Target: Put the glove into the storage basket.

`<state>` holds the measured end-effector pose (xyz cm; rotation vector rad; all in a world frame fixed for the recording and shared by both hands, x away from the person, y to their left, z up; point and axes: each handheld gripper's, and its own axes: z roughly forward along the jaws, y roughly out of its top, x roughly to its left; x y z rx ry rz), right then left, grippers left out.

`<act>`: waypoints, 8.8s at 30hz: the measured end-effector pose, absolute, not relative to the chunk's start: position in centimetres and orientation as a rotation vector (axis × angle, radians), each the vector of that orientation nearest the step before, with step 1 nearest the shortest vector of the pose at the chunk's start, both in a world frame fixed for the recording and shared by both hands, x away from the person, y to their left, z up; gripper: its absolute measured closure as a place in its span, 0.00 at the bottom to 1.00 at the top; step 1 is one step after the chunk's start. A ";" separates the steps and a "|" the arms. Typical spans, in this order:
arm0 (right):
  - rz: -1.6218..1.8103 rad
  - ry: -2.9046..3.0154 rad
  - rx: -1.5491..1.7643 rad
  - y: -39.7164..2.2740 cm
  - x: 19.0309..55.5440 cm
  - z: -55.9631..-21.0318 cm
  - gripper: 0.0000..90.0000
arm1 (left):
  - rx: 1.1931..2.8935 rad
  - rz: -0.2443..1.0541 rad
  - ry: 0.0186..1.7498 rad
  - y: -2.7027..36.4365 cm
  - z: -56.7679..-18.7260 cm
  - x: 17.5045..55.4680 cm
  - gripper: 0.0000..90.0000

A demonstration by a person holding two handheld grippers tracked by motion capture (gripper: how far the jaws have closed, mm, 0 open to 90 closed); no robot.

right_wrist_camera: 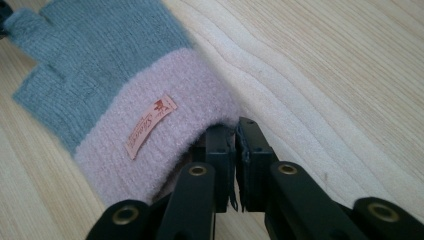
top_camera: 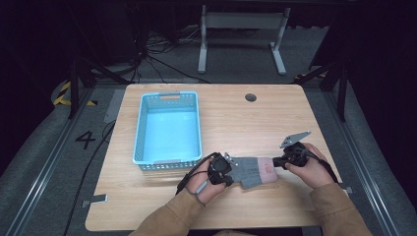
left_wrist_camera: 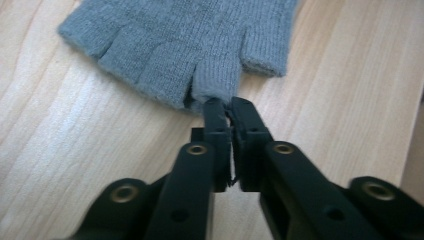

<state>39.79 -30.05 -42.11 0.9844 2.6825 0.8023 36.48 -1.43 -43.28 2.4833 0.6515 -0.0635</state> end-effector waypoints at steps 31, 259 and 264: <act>0.891 2.569 1.092 -32.5 38.8 -40.3 0.67 | 2.375 0.003 0.665 -1.0 -40.6 36.0 0.52; 0.951 2.487 1.212 -36.0 38.0 -41.3 0.54 | 2.284 0.241 1.119 15.5 -41.3 53.4 0.72; 0.957 2.487 1.206 -35.9 37.9 -41.2 0.54 | 2.312 0.272 1.108 15.3 -41.8 53.7 0.71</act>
